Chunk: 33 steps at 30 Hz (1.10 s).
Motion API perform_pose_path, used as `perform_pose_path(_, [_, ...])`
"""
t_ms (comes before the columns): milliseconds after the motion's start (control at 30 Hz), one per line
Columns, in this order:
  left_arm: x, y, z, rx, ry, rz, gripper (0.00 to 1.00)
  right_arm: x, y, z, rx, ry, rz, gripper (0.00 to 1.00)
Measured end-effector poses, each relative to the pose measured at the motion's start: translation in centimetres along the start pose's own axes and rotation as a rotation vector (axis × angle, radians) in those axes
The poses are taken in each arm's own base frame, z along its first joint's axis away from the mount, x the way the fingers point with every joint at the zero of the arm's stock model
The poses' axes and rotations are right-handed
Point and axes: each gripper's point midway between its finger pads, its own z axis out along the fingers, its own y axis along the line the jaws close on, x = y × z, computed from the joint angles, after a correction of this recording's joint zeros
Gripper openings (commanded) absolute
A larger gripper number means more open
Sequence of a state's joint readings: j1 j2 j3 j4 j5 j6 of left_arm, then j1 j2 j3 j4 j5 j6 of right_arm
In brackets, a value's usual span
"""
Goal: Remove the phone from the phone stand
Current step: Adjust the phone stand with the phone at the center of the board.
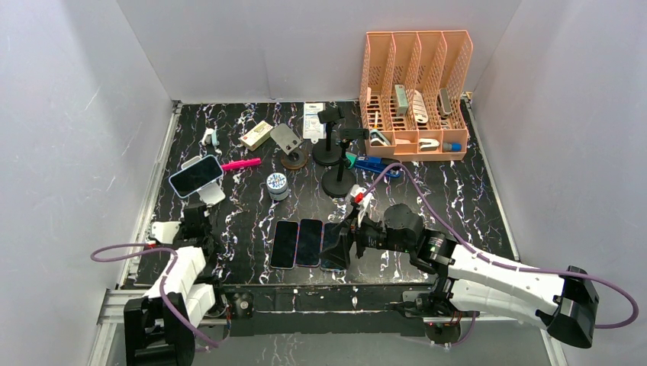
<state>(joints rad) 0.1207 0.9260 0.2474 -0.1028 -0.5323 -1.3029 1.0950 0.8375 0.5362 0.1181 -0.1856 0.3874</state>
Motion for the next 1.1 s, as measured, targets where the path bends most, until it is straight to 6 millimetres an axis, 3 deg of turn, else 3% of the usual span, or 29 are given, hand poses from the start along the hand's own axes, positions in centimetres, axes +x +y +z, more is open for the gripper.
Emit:
perform_pose_path(433, [0.4, -3.6, 2.7, 0.157, -0.044, -0.219, 0.0, 0.3, -0.6, -0.1, 0.031, 0.009, -0.012, 0.97])
perform_pose_path(1100, [1.6, -6.4, 3.8, 0.261, -0.001, -0.241, 0.0, 0.1, -0.8, -1.0, 0.055, -0.005, -0.013, 0.97])
